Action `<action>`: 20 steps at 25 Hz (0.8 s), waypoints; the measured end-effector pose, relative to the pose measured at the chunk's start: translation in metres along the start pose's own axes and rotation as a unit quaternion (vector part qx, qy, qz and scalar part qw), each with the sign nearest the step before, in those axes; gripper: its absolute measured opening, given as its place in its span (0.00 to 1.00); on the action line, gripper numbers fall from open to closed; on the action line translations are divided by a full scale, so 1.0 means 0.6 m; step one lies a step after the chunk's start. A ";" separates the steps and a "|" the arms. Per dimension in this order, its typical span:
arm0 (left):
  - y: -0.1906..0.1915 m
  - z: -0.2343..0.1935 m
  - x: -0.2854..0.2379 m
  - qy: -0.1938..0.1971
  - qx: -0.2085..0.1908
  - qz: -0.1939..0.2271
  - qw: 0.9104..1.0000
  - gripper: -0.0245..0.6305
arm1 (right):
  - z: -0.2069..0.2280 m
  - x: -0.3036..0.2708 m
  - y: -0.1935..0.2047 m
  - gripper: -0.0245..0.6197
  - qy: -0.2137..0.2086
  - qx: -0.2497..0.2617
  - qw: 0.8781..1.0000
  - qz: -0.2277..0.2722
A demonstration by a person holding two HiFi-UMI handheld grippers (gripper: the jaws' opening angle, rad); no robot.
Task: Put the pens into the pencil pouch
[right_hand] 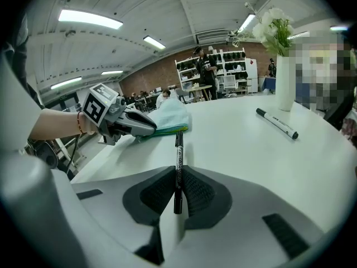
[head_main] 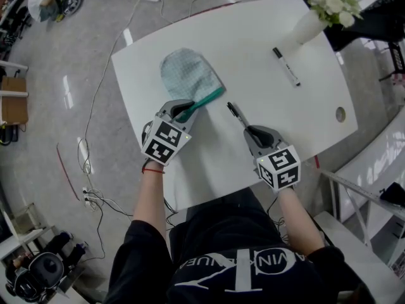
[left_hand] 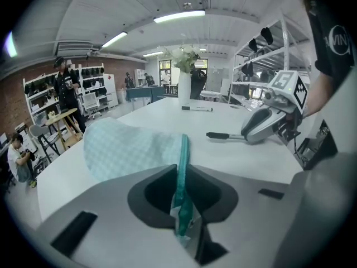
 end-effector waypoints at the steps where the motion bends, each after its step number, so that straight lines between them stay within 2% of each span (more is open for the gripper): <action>1: 0.000 0.000 -0.001 -0.003 -0.001 -0.005 1.000 0.12 | 0.000 0.000 0.000 0.11 -0.001 0.001 1.000 0.000; 4: 0.002 0.001 -0.004 -0.012 -0.010 -0.014 1.000 0.12 | -0.001 0.001 0.000 0.11 -0.002 0.002 1.000 0.001; 12: -0.002 -0.007 0.019 -0.024 0.022 0.005 0.999 0.10 | -0.007 0.002 -0.002 0.11 -0.009 -0.010 1.000 0.009; 16: -0.009 -0.009 0.033 -0.033 0.036 0.027 0.998 0.10 | -0.014 0.000 -0.008 0.11 -0.018 -0.008 1.000 0.011; 20: -0.013 -0.013 0.043 -0.020 0.071 0.054 0.996 0.10 | -0.028 -0.005 -0.027 0.11 -0.036 0.000 0.999 0.013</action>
Point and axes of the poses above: the fingertips, and each gripper's own axes: x backward along the fingers, z to its right, y out of its underside, the point moved 10 cm from there along x, backward along the fingers, and after that the axes turned 2 degrees about -x, right-handed, at the moved point
